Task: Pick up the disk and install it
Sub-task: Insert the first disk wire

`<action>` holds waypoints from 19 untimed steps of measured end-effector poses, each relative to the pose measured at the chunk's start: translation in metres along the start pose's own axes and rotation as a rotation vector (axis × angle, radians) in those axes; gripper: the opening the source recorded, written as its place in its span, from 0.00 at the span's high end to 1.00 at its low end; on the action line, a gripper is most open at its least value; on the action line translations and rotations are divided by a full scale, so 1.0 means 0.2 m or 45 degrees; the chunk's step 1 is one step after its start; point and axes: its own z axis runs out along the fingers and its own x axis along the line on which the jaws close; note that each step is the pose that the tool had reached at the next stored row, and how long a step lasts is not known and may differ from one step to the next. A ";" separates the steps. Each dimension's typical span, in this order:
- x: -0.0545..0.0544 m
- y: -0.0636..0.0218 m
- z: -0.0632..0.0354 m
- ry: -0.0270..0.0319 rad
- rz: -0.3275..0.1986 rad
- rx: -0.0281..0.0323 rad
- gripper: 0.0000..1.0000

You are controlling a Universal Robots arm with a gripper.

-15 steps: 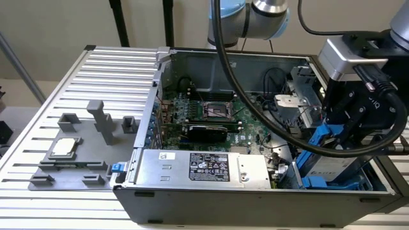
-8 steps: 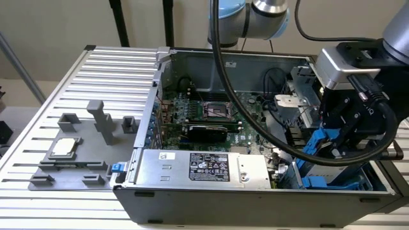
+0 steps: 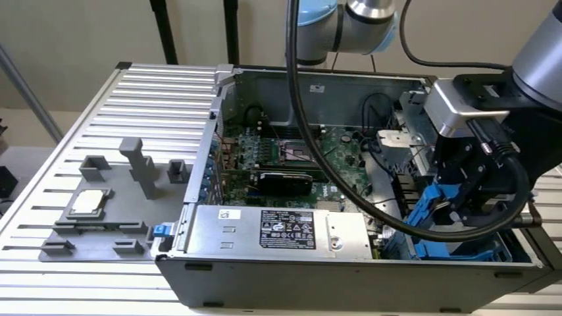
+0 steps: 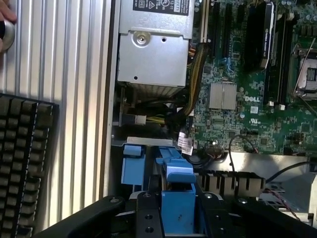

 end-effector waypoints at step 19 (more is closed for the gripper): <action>0.01 -0.003 0.129 0.0005 -0.028 -0.0015 1.00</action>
